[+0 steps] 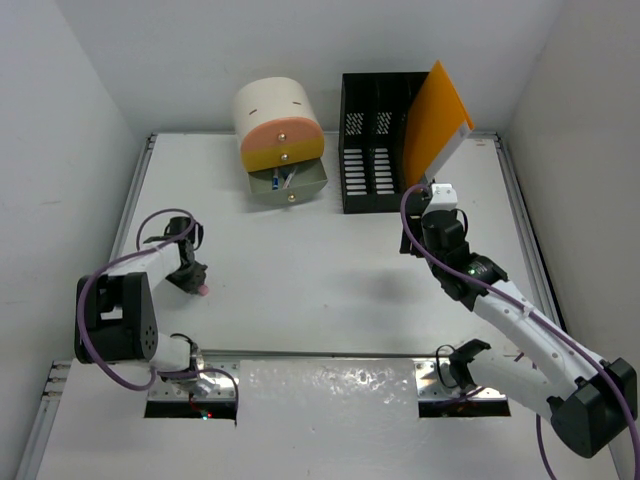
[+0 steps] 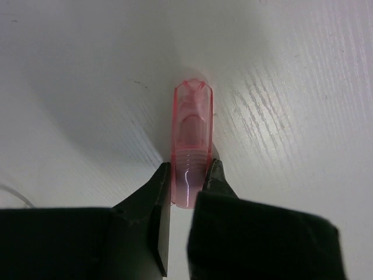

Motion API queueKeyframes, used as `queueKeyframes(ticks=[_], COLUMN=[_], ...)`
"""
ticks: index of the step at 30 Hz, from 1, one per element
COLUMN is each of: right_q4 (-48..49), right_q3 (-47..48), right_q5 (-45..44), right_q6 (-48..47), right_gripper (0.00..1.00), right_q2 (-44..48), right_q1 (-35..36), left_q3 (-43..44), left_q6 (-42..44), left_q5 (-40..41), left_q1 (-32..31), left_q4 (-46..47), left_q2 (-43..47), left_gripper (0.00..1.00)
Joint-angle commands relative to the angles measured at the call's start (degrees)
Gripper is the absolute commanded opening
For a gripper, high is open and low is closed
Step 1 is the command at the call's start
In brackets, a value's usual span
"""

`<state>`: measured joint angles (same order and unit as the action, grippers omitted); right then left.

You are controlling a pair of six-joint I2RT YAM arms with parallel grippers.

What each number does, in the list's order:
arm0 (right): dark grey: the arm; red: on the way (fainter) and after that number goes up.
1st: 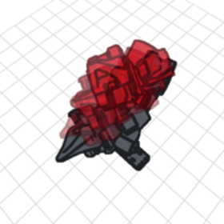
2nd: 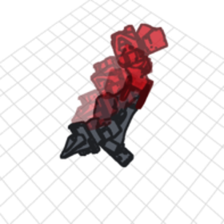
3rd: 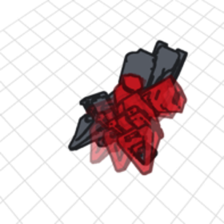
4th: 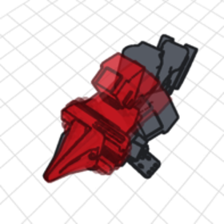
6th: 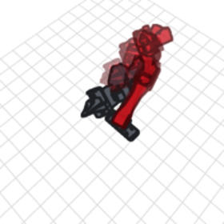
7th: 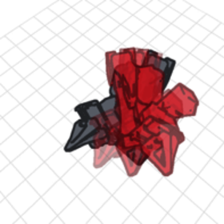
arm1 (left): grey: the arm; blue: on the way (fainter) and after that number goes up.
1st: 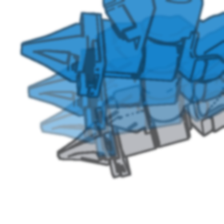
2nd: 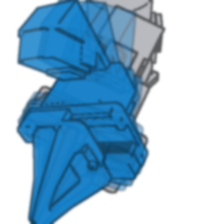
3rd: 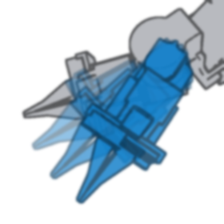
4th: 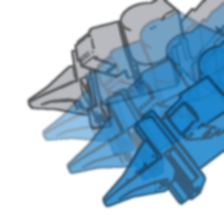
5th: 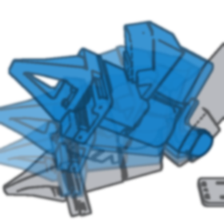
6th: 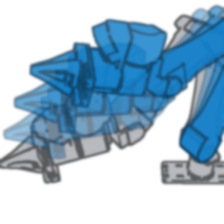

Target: Organize the desk

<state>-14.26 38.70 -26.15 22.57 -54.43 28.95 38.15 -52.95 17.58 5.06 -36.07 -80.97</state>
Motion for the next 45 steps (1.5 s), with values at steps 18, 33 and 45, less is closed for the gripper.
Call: queueKeyframes(ticks=[18, 33, 45], right_q4=[2.5, -2.0, -3.8], right_q3=[6.3, 6.7, 5.1], right_q5=[3.5, 4.1, 1.5], right_q6=[0.5, 2.7, 3.4], right_gripper=[0.61, 0.6, 0.6], right_q2=[-2.9, -0.8, 2.4], right_q1=[-0.4, -0.3, -0.3], left_q3=[49.6, 66.2, 65.7], left_q6=[52.5, 88.5, 96.8], left_q5=[-3.3, 20.7, 20.9], left_q1=[-26.9, -40.6, -40.8], left_q4=[-13.8, -2.3, 6.2], left_q2=[-16.5, -33.6, -39.0], left_gripper=[0.0, 0.0, 0.0])
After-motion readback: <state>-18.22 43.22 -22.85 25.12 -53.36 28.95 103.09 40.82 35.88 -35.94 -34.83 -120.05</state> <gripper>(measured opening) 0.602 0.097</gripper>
